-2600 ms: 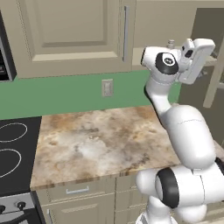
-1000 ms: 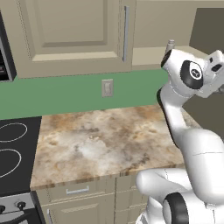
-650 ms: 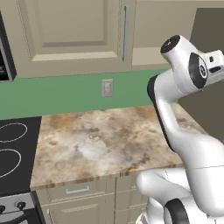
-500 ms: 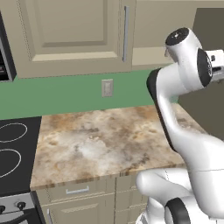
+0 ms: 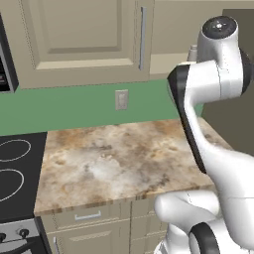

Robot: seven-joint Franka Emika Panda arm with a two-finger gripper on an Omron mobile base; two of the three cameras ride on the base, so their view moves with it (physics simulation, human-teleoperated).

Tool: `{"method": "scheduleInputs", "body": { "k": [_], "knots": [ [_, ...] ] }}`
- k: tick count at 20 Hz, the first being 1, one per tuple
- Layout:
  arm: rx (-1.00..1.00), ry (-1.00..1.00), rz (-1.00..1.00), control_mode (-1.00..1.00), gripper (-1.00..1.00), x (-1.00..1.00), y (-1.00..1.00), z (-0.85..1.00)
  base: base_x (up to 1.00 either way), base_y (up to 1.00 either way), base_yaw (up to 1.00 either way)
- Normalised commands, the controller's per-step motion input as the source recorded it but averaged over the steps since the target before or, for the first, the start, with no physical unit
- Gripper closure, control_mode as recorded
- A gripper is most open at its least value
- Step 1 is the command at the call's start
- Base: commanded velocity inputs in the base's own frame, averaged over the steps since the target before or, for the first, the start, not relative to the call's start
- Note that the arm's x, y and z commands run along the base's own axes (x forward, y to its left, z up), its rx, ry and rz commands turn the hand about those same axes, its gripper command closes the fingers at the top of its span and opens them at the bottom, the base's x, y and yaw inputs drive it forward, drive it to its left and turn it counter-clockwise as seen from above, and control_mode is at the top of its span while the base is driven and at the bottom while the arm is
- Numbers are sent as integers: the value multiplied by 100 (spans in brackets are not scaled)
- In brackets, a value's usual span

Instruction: Move the syrup bottle and shaker from the cabinet to the dining counter.

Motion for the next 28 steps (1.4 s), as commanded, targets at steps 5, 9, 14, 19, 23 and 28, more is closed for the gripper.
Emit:
{"method": "scheduleInputs", "body": {
  "k": [5,9,14,19,23,28],
  "knots": [
    [0,-33,18,-100,-100,14,73,0,0,0,0],
    [0,-29,18,-100,-100,27,64,1,0,0,0],
    [1,-7,19,-100,-100,52,38,23,0,0,0],
    [0,0,17,-100,-100,57,37,31,0,0,0],
    [0,0,9,-100,-100,48,50,18,0,0,0],
    [0,0,2,-100,-100,46,43,4,0,0,0]
  ]
}}
